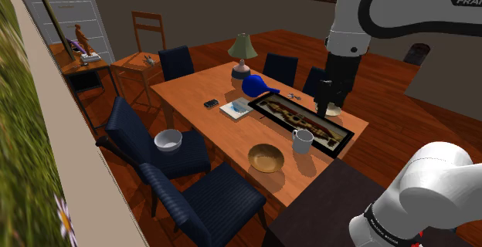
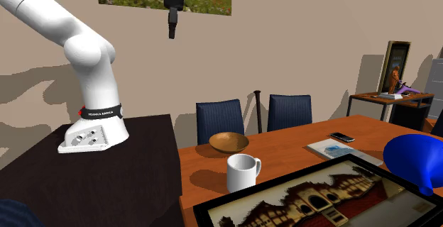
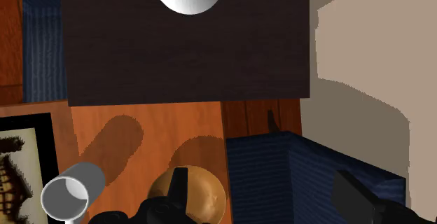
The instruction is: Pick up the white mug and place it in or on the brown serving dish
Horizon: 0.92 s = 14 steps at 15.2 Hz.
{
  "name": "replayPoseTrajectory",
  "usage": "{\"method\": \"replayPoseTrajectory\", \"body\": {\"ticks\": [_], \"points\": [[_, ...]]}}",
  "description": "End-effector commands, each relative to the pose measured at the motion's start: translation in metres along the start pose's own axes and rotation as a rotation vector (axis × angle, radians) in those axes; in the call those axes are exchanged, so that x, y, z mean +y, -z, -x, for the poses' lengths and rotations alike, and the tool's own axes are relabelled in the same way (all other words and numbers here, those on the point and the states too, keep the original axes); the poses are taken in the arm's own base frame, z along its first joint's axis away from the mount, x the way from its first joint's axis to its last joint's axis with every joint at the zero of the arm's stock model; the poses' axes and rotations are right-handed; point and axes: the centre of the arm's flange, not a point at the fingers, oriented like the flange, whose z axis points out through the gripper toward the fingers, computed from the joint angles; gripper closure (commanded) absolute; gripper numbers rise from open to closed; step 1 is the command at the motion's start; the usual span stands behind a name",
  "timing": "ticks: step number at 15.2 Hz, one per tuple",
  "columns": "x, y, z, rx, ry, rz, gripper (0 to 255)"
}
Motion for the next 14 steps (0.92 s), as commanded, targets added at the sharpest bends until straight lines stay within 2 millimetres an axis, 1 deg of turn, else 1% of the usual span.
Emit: {"method": "replayPoseTrajectory", "body": {"ticks": [1, 14], "points": [[0.000, 0.000, 0.000, 0.000, 0.000, 0.000, 0], [0.087, -0.122, -0.082, 0.000, -0.001, 0.014, 0]]}}
